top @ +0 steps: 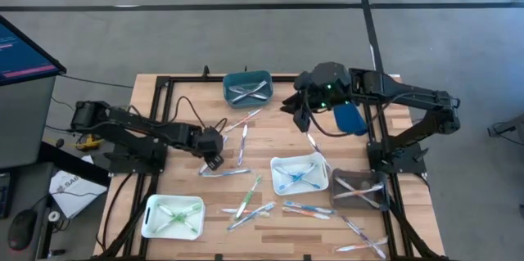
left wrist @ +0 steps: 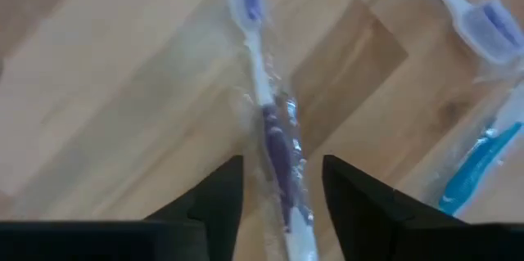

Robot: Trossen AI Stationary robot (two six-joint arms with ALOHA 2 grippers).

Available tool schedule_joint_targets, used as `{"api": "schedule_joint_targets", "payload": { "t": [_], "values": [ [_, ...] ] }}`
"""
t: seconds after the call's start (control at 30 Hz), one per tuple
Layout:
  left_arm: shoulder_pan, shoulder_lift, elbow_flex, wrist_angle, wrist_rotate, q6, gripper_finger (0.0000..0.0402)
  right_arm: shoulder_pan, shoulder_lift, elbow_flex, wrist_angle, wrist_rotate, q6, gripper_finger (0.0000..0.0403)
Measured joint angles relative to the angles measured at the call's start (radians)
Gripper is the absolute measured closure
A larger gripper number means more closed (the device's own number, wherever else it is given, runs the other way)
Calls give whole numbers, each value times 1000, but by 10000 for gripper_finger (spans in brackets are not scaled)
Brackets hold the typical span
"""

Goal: Pick & Place Toothbrushes
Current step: Put the violet toothbrush into the blue bin

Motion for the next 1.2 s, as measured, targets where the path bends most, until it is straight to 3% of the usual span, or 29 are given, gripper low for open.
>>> {"api": "schedule_joint_targets", "payload": {
  "t": [0.3, 0.57, 0.73, 0.97, 1.2],
  "values": [
    [-7, 28, -19, 23, -14, -1, 162, -73, 0, 0, 34, 0, -15, 294],
    [5, 20, -114, 74, 0, 0, 158, -85, 0, 0, 34, -1, 19, 294],
    [-22, 16, -127, 78, -32, -1, 209, -85, 0, 0, 34, -1, 19, 294],
    [-22, 14, -131, 92, -33, 0, 370, -85, 0, 0, 34, -1, 19, 294],
    [-22, -79, -143, 91, 40, 4, 392, -85, 0, 0, 34, -1, 19, 294]
  ]
}}
